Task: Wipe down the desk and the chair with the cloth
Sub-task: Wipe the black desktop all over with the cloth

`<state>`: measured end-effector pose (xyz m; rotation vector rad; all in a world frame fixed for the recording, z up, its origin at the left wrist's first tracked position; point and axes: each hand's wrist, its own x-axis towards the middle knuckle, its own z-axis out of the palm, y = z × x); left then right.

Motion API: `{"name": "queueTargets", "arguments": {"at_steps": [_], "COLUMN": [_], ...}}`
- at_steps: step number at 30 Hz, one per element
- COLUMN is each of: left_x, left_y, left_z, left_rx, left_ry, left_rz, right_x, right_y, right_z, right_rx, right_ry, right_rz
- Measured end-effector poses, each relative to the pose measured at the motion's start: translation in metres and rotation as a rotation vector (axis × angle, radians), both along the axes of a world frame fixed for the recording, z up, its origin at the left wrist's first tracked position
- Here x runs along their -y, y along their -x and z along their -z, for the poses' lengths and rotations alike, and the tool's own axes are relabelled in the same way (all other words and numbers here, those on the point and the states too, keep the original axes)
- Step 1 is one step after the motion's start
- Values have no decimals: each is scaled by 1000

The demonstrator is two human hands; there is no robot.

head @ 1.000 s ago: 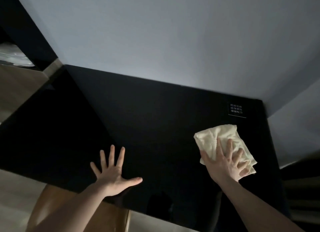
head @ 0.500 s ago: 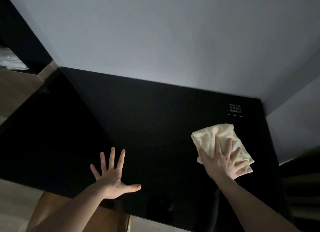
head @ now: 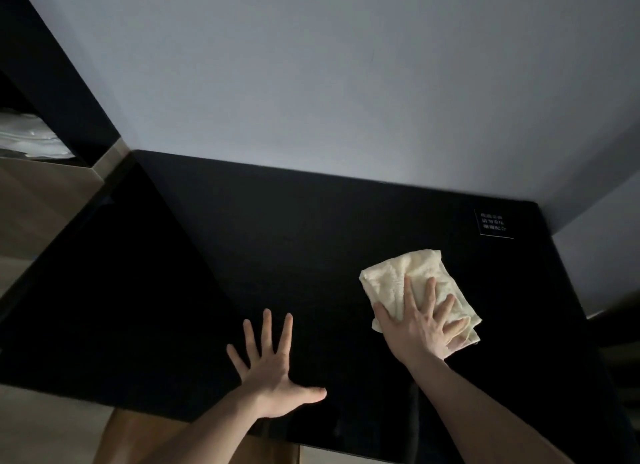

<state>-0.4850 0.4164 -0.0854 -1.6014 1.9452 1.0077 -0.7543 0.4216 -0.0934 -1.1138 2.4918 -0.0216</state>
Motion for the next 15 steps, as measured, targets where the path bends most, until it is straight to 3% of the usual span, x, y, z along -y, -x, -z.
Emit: {"name": "queueTargets", "arguments": {"at_steps": [7,12,15], "left_x": [10,66,86], "left_y": [-73,-207,-259], "left_z": [-8,-15,-17], "left_rx": [-318,79,191], "left_ry": [226,369,268], "left_rz": [-93,-50,-115], "right_x": [24,30,30], "right_y": [-113,-150,-142], "right_z": [-2,-7,-19], "right_rx": [-8,29,77], "right_ry": [14,-16,-7], "right_rz": [-20,-113,-91]}}
